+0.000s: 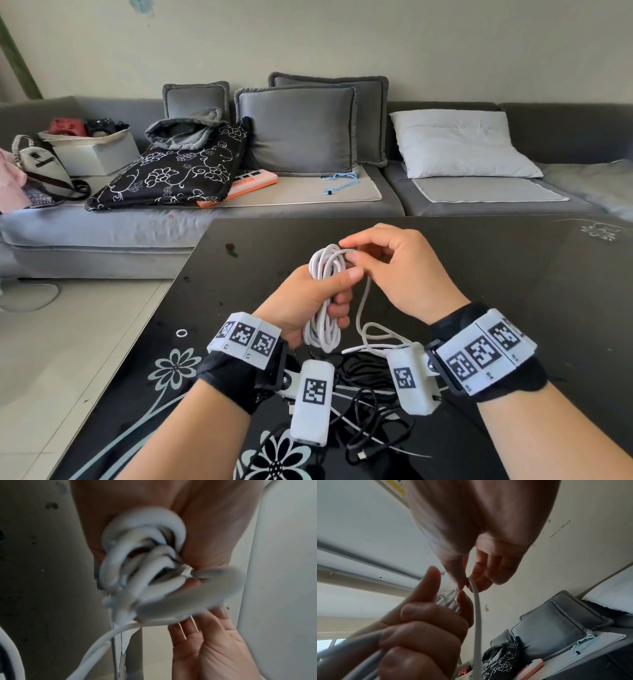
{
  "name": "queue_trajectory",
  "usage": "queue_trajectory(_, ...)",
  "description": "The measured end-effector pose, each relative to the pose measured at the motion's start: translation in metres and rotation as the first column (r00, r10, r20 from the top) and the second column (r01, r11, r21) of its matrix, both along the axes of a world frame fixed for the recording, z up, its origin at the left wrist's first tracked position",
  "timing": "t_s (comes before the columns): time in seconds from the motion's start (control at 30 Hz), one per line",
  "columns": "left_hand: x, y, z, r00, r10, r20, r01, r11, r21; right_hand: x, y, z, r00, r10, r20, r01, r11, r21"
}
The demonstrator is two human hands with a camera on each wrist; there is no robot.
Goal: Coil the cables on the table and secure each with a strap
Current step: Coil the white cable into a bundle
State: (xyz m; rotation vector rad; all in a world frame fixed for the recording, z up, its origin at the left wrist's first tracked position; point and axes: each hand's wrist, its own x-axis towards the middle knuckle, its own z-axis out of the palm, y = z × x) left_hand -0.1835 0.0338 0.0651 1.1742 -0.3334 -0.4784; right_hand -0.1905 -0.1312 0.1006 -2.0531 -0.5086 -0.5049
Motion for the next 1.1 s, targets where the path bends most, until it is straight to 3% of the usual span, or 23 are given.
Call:
queue_trajectory(0.17,-0.002,-0.001,0.001,1.0,0.0,-0.026,0.001,1.0,0.031,0.001,0.001,0.003,0.999,-0.013,-0.035,0.018,0.986,0.165)
queue_trajectory(0.37,-0.001,0.001,0.0,0.993,0.004,0.114,-0.018,0.993,0.119,-0.004,0.001,0.005,0.995,0.016,-0.103,0.001,0.986,0.164)
queue_trajectory(0.53,-0.001,0.0,-0.002,0.998,0.014,0.058,-0.015,1.0,0.019,-0.004,0.001,0.008,0.99,0.019,-0.141,0.006,0.985,0.173)
queue_trajectory(0.8,0.004,0.004,0.007,0.961,0.192,0.197,-0.184,0.981,-0.056,0.004,0.005,-0.004,0.981,0.022,-0.193,0.022,0.975,0.221)
queue_trajectory(0.97,0.009,0.009,0.006,0.904,0.282,0.321,-0.289,0.957,-0.029,0.011,0.006,-0.022,0.953,0.067,-0.296,-0.049,0.997,0.068)
queue_trajectory(1.1,0.008,0.01,0.007,0.905,0.287,0.315,-0.306,0.952,0.013,0.009,0.011,-0.031,0.902,0.094,-0.421,-0.163,0.978,-0.132)
